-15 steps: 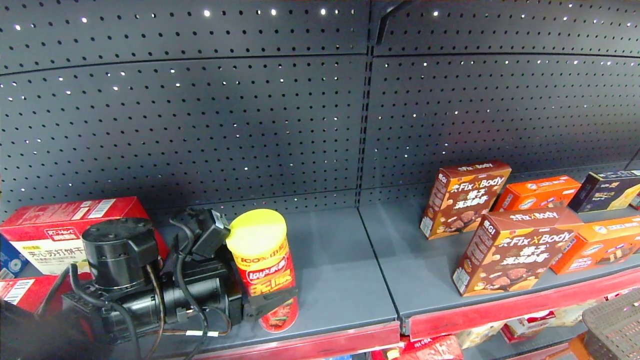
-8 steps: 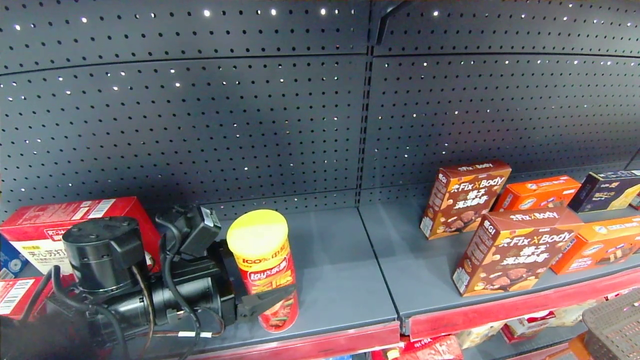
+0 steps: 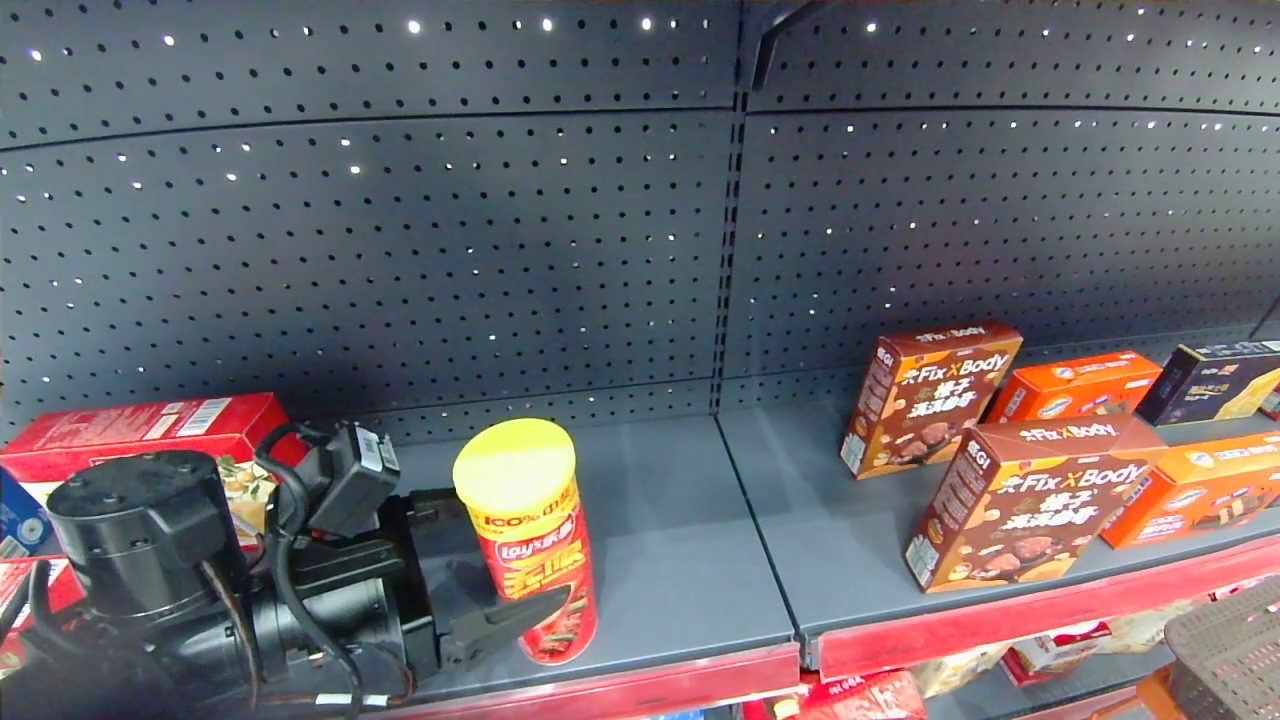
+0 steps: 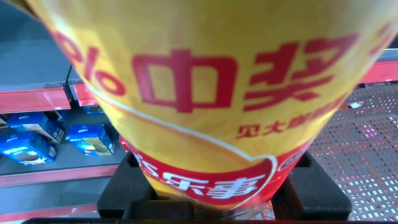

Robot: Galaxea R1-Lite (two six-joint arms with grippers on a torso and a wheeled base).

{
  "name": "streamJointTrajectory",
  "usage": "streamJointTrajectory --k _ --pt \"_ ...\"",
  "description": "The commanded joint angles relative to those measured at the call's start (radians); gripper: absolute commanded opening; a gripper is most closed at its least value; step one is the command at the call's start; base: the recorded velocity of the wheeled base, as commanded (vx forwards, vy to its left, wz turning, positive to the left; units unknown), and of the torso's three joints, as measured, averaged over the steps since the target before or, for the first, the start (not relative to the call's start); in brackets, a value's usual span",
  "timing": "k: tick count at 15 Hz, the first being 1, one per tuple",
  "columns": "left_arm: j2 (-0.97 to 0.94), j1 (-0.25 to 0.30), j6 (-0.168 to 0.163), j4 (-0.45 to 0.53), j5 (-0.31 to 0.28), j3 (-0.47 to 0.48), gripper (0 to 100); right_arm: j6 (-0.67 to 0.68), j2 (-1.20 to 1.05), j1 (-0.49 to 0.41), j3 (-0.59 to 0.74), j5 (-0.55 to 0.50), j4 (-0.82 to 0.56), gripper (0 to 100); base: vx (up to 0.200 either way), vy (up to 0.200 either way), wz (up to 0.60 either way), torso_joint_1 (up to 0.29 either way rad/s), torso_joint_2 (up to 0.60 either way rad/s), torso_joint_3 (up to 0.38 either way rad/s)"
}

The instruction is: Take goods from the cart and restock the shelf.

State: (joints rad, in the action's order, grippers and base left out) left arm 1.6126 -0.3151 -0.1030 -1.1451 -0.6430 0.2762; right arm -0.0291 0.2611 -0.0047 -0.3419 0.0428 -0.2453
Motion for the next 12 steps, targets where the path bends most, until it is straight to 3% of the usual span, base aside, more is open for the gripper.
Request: streamJointTrajectory --k 1,4,7,12 --pt "-0.014 0.019 -0.004 0.001 0.002 -0.003 100 0.000 0.000 0.000 0.001 0.000 0.000 0 0.000 0.000 0.00 0.000 0.00 0.000" --pt "-0.014 0.036 -0.004 0.001 0.002 -0.005 100 0.000 0.000 0.000 0.006 0.000 0.000 0 0.000 0.000 0.00 0.000 0.00 0.000" --pt "-0.019 0.091 -0.049 0.005 0.002 -0.017 100 0.003 0.000 0.002 0.008 0.002 0.000 0 0.000 0.000 0.00 0.000 0.00 0.000" --pt "-0.031 0.114 -0.052 0.001 0.000 -0.049 100 0.003 0.000 0.002 0.009 0.002 0.000 0 0.000 0.000 0.00 0.000 0.00 0.000"
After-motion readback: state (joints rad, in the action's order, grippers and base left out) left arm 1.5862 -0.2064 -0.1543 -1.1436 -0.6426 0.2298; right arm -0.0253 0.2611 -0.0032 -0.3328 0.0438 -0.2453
